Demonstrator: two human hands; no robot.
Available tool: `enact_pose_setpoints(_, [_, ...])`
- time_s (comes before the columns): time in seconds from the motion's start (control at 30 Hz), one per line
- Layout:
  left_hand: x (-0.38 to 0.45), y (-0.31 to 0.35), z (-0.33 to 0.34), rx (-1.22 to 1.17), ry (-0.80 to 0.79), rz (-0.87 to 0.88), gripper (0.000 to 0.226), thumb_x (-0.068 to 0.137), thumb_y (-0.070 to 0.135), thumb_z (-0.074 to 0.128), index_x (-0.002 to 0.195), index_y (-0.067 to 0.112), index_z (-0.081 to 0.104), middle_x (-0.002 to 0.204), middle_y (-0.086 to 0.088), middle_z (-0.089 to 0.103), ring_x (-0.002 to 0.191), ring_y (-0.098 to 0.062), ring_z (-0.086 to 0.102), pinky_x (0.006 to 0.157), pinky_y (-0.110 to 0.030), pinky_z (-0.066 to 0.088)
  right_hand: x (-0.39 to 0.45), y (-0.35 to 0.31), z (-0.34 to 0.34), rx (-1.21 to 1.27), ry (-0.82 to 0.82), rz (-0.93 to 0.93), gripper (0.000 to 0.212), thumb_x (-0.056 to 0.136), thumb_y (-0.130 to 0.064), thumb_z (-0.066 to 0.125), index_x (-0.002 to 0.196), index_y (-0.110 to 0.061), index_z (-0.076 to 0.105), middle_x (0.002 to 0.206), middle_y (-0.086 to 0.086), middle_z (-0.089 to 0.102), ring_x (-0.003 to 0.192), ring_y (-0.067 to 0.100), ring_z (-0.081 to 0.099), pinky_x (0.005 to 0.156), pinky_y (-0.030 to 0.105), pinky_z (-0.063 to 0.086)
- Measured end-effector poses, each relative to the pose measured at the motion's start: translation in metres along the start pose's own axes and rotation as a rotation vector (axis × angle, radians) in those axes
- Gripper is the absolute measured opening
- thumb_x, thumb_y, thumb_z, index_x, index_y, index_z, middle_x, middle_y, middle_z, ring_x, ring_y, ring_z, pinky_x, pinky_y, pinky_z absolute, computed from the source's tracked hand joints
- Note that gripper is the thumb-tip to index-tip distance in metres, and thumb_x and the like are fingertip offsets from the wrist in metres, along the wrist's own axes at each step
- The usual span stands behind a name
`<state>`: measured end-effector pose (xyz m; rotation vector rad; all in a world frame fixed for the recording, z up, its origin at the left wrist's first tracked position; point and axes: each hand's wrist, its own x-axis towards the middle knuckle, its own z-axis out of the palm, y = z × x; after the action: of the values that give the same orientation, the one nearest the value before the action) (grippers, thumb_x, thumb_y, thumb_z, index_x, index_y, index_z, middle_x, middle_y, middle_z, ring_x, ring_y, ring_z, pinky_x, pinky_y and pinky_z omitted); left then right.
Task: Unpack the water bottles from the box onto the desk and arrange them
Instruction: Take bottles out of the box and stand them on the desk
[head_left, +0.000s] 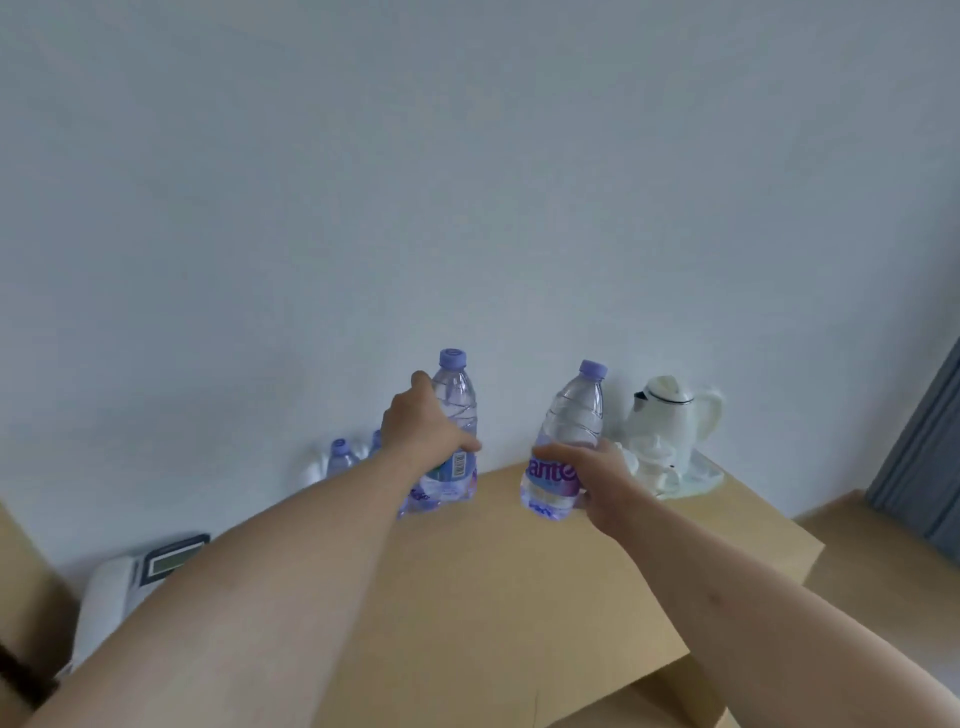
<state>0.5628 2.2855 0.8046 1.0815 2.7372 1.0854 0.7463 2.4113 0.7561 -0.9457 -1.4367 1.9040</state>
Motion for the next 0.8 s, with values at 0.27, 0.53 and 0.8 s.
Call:
enact_pose_setpoints(0.27, [0.003, -0.12, -0.021, -0.014, 0.03, -0.224, 0.081, 0.043, 0.041, 0.092, 0.1, 0.021, 0.037, 0.085, 0.005, 0.054, 0.074, -0.02, 0.058, 0.056, -0.03, 0.042, 0.042, 0.047, 0.085, -0.29, -0.165, 0.026, 0.058, 0.05, -0.011, 0.092, 0.104, -0.013, 0.07, 0.092, 0.007, 0.077, 0.083, 0.023, 0.075, 0.069, 0.035, 0.061])
enact_pose_setpoints(0.53, [0.01, -0.165, 0.009, -0.1, -0.003, -0.364, 0.095, 0.023, 0.057, 0.08, 0.1, 0.022, 0.037, 0.083, 0.013, 0.051, 0.07, -0.01, 0.055, 0.05, -0.027, 0.038, 0.089, 0.091, 0.136, -0.437, -0.241, 0.092, 0.056, 0.048, -0.015, 0.09, 0.1, -0.019, 0.069, 0.095, 0.001, 0.074, 0.089, 0.021, 0.071, 0.077, 0.038, 0.059])
enact_pose_setpoints(0.8, [0.025, -0.202, 0.055, -0.014, -0.027, -0.439, 0.074, 0.046, 0.036, 0.091, 0.096, 0.021, 0.038, 0.081, 0.011, 0.057, 0.07, -0.012, 0.059, 0.052, -0.028, 0.046, 0.13, 0.136, 0.159, -0.613, -0.329, 0.137, 0.051, 0.047, -0.009, 0.089, 0.093, -0.018, 0.07, 0.086, 0.001, 0.074, 0.08, 0.021, 0.069, 0.065, 0.03, 0.055])
